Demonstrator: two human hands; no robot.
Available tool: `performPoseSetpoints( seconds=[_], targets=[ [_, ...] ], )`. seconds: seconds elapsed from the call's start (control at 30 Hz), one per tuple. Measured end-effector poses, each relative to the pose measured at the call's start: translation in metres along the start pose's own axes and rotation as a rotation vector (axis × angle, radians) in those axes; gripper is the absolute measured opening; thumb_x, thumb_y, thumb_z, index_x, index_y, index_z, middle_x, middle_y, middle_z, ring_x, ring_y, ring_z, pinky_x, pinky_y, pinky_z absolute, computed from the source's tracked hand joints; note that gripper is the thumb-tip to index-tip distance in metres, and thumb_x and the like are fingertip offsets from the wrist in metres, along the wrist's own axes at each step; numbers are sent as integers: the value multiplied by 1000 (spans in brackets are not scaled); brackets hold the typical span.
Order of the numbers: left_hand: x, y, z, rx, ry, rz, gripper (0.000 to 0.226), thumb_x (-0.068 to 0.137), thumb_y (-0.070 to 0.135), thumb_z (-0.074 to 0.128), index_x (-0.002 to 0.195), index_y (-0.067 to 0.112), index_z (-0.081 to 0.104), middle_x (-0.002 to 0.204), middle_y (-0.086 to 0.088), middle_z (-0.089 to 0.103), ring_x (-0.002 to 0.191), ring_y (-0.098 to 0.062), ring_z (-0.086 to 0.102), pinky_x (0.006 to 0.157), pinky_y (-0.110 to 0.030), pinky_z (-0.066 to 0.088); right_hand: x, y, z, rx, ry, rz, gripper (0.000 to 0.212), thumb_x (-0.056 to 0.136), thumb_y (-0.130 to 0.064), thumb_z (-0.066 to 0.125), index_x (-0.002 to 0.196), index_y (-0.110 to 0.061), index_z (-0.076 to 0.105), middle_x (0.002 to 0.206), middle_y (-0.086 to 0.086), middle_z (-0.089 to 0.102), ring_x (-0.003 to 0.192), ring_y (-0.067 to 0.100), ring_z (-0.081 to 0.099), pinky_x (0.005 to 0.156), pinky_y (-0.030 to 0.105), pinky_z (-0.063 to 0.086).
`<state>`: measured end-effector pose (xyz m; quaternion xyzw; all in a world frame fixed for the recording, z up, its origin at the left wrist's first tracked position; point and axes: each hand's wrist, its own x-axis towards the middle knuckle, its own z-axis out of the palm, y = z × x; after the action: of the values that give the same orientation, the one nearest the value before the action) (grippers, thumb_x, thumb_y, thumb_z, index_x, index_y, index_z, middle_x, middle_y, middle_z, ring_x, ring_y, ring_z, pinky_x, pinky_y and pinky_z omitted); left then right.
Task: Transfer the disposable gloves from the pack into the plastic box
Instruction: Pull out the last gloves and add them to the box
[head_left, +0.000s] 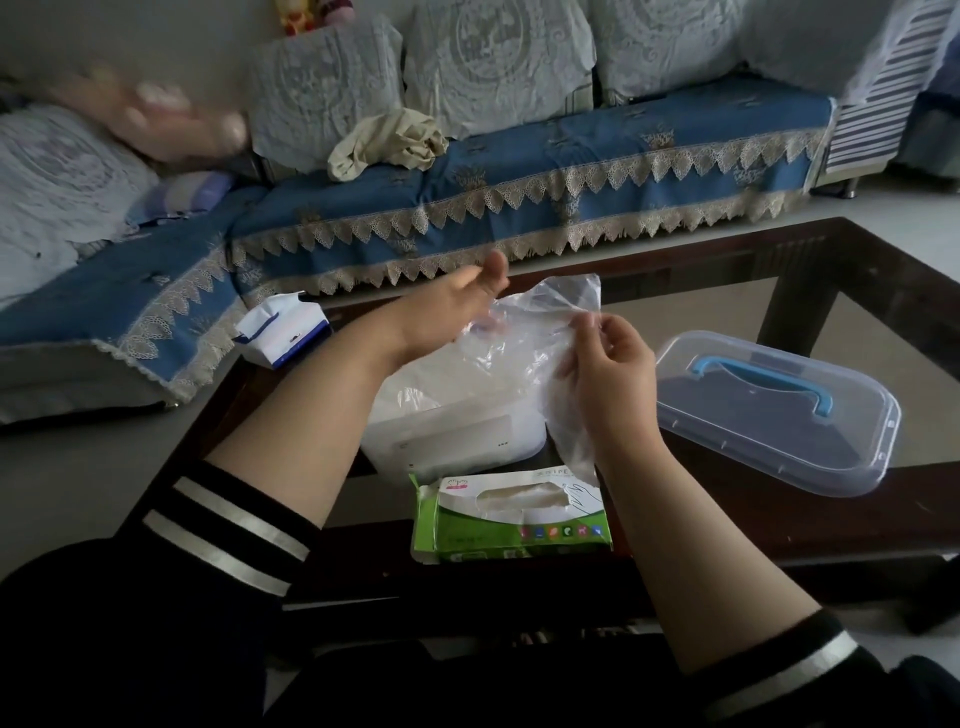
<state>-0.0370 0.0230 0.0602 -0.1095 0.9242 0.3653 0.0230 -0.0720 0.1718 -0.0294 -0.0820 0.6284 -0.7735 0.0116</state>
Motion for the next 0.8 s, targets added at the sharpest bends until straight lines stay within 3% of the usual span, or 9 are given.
performPoseSetpoints(
  seconds=[0.03,0.1,0.17,0.3,0.43,0.57,0.7,0.8],
  targets=[
    [-1,3,4,-22,-39,40,63,88,65,40,139,28,43,111,5,70,105,-8,61,96,-35,44,-1,0,1,-16,-11,-13,25,100,-29,46,84,-15,58,48,-14,55,48,0,46,57,19,42],
    [1,1,11,-51,-31,131,47,88,37,65,131,30,46,101,0,73,89,-8,68,82,-31,54,0,0,1,-33,-38,-19,20,99,-30,48,88,-17,59,51,-11,58,46,1,47,50,19,41],
    [7,-2,13,-98,51,172,36,91,12,65,120,26,49,93,-4,72,71,-10,65,64,-29,54,1,0,0,-65,-68,-8,18,95,-31,55,104,-16,59,59,-6,63,48,2,52,49,20,45],
    [16,-17,-5,-202,280,7,26,92,13,62,110,19,45,100,0,60,60,-10,49,48,-23,42,4,2,-4,-74,-49,42,31,89,-28,66,115,-18,54,77,-2,67,72,11,67,73,31,57],
    [23,-49,-11,-230,451,-263,30,93,11,60,115,18,41,100,-4,53,57,-10,42,36,-18,33,8,7,-12,-45,-9,101,38,91,-28,63,124,-19,48,88,4,67,64,4,58,62,23,47],
    [27,-70,-3,-184,559,-404,33,93,5,56,115,20,37,107,-12,54,66,-13,44,46,-23,38,10,10,-15,-43,-30,124,37,92,-29,61,125,-20,46,90,5,67,64,6,56,60,23,45],
    [21,-80,8,95,530,-473,34,96,11,53,124,18,35,113,-11,52,73,-18,54,52,-27,44,9,11,-15,-84,-85,121,37,92,-28,61,125,-19,46,87,4,67,60,6,54,60,24,45],
    [16,-88,12,460,459,-428,44,93,18,58,131,16,37,130,-12,47,106,-31,57,73,-38,50,9,13,-15,-174,-124,86,35,92,-28,62,122,-18,49,85,1,67,61,4,56,63,24,46]
  ],
)
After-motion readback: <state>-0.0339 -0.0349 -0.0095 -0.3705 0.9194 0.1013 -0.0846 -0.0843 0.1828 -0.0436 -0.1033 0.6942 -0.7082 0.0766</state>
